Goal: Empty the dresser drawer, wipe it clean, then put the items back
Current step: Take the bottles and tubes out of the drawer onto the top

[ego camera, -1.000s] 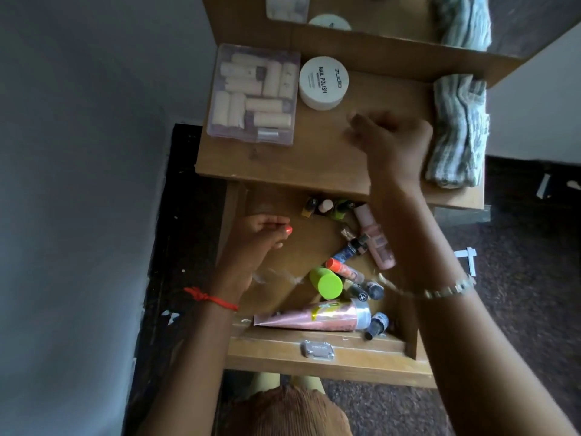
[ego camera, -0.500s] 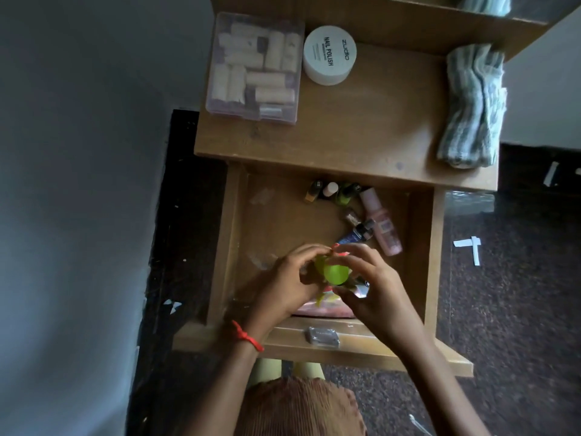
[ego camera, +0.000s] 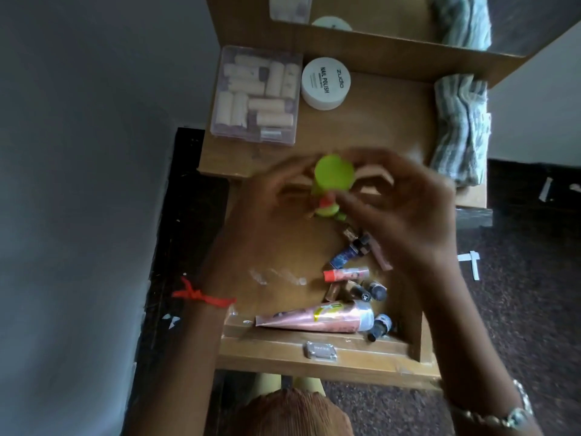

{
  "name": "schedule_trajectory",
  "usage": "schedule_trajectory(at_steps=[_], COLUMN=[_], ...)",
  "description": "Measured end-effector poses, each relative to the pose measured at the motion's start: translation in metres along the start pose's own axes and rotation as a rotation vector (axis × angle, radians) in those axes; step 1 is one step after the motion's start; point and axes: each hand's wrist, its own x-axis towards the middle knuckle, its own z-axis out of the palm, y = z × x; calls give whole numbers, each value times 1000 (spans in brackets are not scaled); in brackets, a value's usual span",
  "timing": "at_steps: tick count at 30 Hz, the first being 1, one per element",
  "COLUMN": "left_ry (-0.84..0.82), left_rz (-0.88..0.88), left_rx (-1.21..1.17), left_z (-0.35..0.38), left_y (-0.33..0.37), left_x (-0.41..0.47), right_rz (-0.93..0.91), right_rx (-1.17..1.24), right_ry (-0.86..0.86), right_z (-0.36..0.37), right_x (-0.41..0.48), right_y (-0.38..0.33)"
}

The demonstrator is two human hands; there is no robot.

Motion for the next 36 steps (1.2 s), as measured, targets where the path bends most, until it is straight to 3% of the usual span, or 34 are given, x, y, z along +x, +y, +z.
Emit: schedule_trajectory(at_steps=[7, 15, 19, 23, 24, 26, 29, 31, 33, 36], left_ry=[116, 105, 123, 305, 352, 324, -83, -363, -466, -569], left_rz=[238, 130, 173, 199, 193, 56, -396, -561, -648, -723], left_rx=[181, 235, 292, 348, 340, 308, 362, 563, 628, 608], left_z=[-13, -15, -10, -5, -3, 1, 10, 13, 13, 14], left_y=[22, -4, -6, -6, -9, -18, -49, -72, -84, -90], left_x=[66, 88, 87, 53, 37, 3, -37, -55, -65, -69], right_rz=[-148, -154, -134, -92, -64, 3, 150, 144, 52, 41], right_rx=[41, -125, -145, -261, -258, -305, -588, -798, -945, -1007], right_ry=[136, 177, 189, 301, 249, -43, -706, -977, -1089, -1096], right_z=[3, 5, 5, -1, 0, 3, 12, 20, 27, 27], right_x=[69, 84, 79, 45, 29, -2, -38, -57, -69, -70], right_y=[-10, 15, 26, 37, 40, 48, 66, 79, 87, 94])
